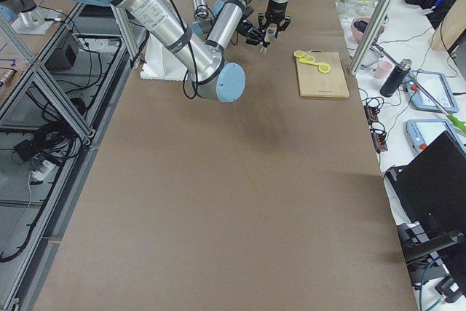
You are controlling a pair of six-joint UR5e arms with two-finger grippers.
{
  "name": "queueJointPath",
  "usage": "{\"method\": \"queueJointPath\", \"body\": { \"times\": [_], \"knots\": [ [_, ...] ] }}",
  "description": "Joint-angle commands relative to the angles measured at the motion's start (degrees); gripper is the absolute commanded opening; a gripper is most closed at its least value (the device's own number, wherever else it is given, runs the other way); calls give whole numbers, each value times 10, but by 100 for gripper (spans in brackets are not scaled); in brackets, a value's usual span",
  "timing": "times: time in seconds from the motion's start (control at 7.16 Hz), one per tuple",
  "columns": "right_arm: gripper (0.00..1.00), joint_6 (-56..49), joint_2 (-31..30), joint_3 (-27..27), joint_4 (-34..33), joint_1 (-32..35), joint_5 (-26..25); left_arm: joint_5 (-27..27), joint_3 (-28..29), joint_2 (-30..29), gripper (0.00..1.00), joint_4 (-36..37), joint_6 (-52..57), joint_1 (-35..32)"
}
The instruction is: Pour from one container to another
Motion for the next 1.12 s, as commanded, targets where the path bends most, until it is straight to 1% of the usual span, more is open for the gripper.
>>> {"method": "queueJointPath", "body": {
  "times": [0.0,0.28,0.98],
  "knots": [
    [0,0,22,-35,-1,-4,-6,-3,-1,-3,0,2,0,0],
    [0,-1,27,-37,-11,-9,-20,-4,-1,-5,0,2,0,0],
    [0,-2,30,-25,-47,-10,-25,-3,-3,-5,0,2,0,0]
  ]
}}
